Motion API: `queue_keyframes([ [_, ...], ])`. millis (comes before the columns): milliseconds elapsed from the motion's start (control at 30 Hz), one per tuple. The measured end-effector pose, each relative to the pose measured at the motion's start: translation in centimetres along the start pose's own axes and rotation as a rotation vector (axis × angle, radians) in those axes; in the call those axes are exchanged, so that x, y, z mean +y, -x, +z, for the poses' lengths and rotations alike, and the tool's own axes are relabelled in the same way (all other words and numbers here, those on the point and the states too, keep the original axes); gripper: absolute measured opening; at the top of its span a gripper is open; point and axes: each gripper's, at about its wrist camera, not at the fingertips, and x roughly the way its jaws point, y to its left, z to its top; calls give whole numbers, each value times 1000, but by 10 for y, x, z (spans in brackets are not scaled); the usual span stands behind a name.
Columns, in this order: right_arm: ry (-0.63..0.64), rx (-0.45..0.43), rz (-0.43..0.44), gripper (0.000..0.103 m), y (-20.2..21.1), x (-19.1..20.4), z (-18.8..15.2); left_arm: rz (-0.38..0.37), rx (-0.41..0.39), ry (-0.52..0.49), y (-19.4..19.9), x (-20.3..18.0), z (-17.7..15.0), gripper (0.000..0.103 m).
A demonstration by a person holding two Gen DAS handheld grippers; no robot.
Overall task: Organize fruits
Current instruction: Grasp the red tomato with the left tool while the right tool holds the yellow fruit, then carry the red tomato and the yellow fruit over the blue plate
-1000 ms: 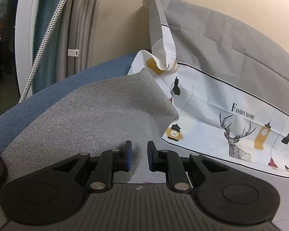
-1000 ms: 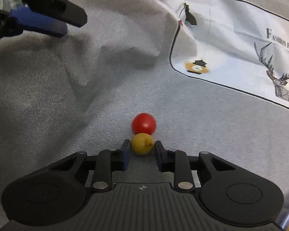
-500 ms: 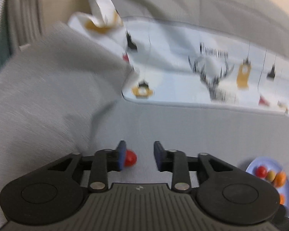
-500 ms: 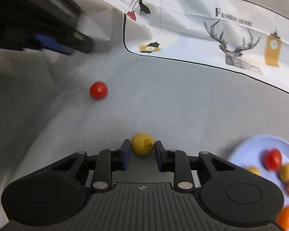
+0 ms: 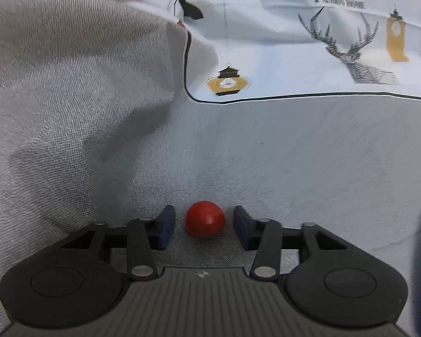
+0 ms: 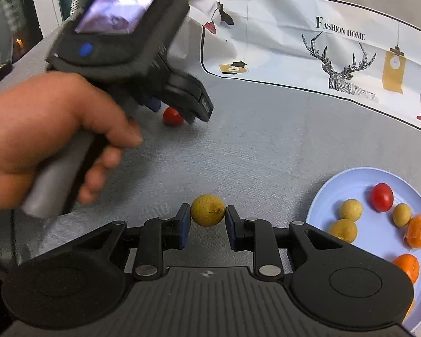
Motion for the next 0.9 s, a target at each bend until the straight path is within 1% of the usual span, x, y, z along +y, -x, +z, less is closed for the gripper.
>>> queue_keyframes([
  [33,-2,1,1,28,0,0,0,5,6,7,-3,1,0,34],
  [133,-4,2,-2,28,1,0,-1,18,2,30,-3,5,1,34],
  [233,-5,-4,-7,28,-3,-2,2,-2,-4,42,5,6,3,33],
  [300,-10,-24,-11,28,1,-3,2,-15,-28,30,14,3,4,33],
  [400,-16,-68,-23,28,12,-7,1,-46,-50,34,34,4,1,33],
  [500,-26,-112,-44,28,28,-15,-1,-77,-84,38,63,4,-6,33],
  [633,-45,-168,-77,28,55,-29,1,-108,-134,25,106,1,-25,33],
  [800,-19,-227,-132,28,92,-56,7,-171,-169,37,151,-8,-51,33],
  [900,-56,-255,-170,28,105,-81,0,-225,-181,15,167,-20,-60,33],
])
